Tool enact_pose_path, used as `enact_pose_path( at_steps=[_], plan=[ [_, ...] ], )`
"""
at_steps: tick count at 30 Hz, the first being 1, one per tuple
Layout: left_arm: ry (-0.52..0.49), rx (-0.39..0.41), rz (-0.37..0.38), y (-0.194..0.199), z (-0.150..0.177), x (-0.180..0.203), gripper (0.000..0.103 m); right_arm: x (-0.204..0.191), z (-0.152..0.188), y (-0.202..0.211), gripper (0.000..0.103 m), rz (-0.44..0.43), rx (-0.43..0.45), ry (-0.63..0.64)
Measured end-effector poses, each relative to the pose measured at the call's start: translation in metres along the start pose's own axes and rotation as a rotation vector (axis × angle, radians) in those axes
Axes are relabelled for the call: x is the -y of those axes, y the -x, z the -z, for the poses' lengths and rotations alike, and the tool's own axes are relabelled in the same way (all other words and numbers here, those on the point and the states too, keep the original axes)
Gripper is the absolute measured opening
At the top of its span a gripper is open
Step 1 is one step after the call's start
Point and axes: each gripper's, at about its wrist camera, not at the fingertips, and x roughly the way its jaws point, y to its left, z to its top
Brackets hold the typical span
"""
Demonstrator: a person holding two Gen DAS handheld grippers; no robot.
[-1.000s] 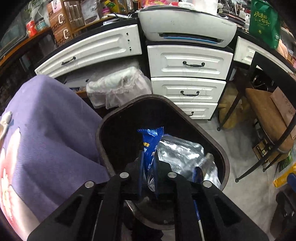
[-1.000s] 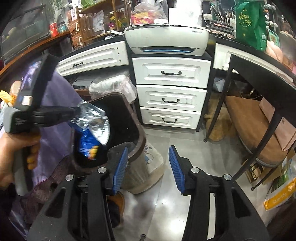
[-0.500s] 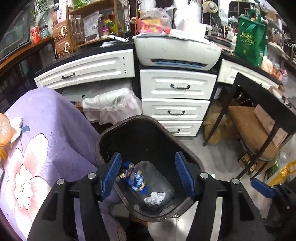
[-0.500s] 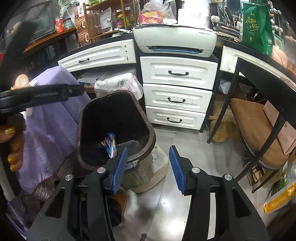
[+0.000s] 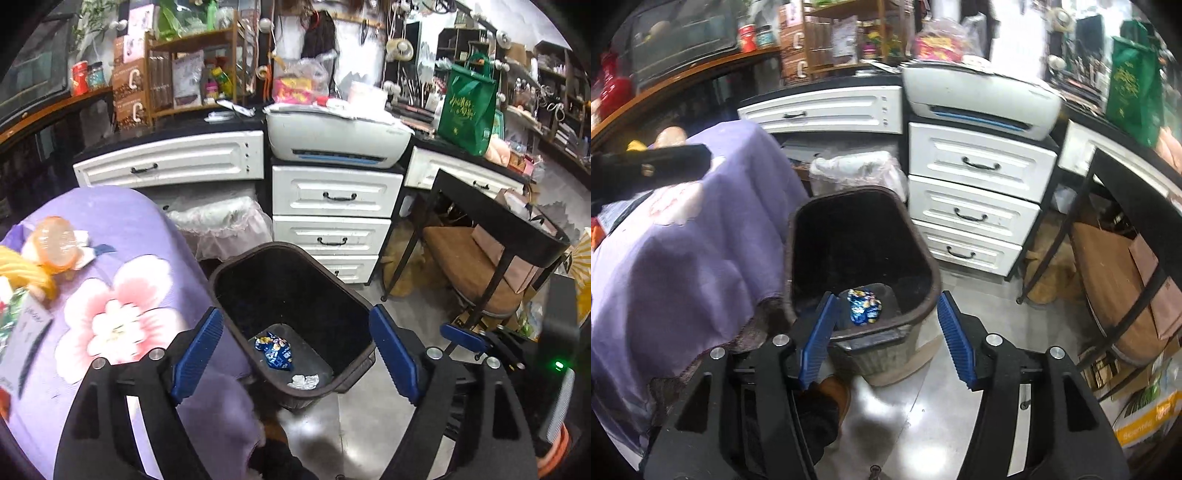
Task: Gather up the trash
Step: 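Return both tools to the table and close the right tool on the yellow mesh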
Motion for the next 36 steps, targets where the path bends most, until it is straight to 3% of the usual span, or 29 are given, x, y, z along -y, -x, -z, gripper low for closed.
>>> enact_pose_path(
  at_steps=[7, 14, 22, 30, 36],
  plan=[
    [0.014, 0.055, -0.034, 0.045, 0.014, -0.03, 0.086, -0.046, -0.014, 0.02, 0.057, -0.074, 0.038, 0.099],
    [0.039, 0.093, -0.12, 0.091, 0.032, -0.073, 0.089, -0.107, -0.031, 0.041, 0.057, -0.192, 0.092, 0.208],
    [0.199, 0.178, -0.313, 0.158, 0.06, -0.167, 0.089, -0.197, -0.049, 0.055, 0.057, -0.356, 0.14, 0.373],
    [0.355, 0.167, -0.488, 0.202, 0.094, -0.257, 0.089, -0.271, -0.083, 0.041, 0.057, -0.504, 0.109, 0.438],
    [0.455, 0.147, -0.561, 0.223, 0.117, -0.309, 0.089, -0.317, -0.12, 0.017, 0.057, -0.509, 0.103, 0.474]
  ],
)
